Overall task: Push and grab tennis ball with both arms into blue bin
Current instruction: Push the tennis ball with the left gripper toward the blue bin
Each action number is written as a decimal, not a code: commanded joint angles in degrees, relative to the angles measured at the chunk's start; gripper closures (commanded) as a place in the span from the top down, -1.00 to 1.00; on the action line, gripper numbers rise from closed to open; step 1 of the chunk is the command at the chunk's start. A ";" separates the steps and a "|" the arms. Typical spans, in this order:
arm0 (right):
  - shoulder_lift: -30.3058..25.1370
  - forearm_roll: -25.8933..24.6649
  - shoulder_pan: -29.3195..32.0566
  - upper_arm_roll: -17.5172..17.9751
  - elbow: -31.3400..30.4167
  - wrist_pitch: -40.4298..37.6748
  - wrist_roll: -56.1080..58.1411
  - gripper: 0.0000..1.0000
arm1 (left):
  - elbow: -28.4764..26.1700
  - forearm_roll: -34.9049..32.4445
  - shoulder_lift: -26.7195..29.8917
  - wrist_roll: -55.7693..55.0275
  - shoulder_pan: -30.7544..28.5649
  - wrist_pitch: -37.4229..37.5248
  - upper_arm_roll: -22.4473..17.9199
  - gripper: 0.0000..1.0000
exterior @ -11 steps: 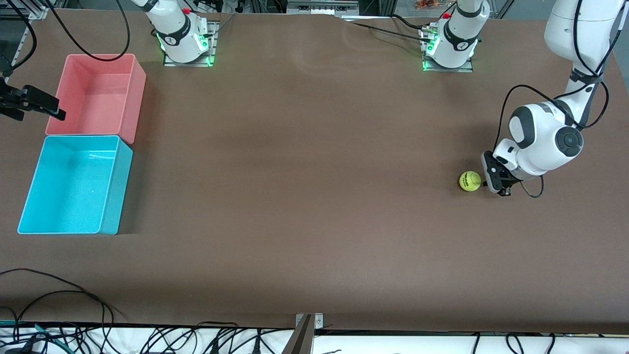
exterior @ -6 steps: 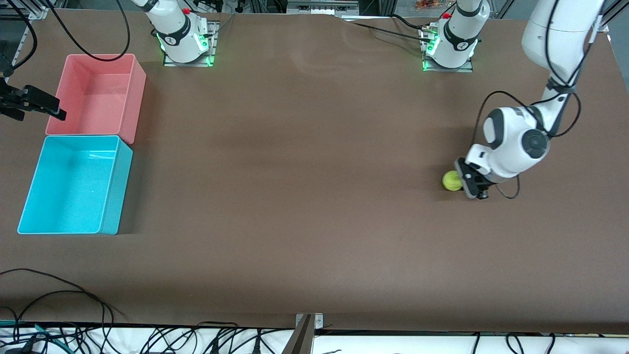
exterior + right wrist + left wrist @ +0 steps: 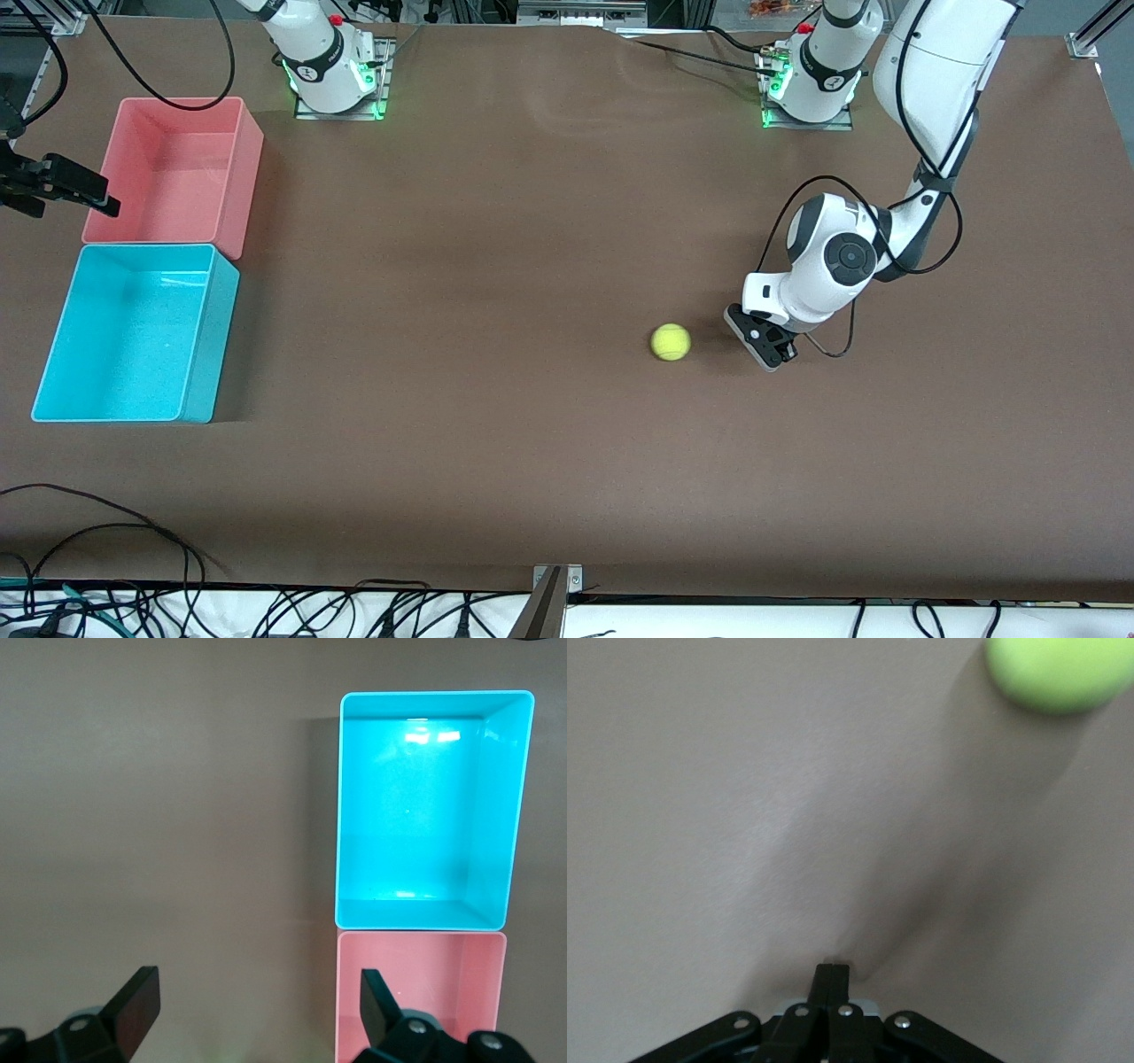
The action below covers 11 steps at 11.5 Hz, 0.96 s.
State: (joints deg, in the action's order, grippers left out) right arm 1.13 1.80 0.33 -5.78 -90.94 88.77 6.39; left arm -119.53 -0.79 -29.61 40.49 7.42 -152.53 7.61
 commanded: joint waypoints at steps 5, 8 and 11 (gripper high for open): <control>0.36 0.92 -0.15 0.15 0.85 -0.88 0.47 1.00 | -0.78 -2.03 10.25 6.26 -4.78 13.20 -0.67 -1.00; 2.20 0.57 -4.01 0.06 0.85 0.79 -0.23 1.00 | -1.75 -2.03 17.63 6.00 -5.22 20.06 -1.37 -1.00; 3.09 0.40 -5.42 -0.02 0.85 1.32 -0.06 1.00 | -2.72 -2.03 25.20 6.26 -4.96 27.61 -4.52 0.98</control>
State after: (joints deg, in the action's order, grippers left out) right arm 3.56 1.84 -4.43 -5.48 -90.95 90.17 6.37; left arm -119.34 -1.55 -11.48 46.31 2.60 -130.28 5.26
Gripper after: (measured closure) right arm 0.000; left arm 0.960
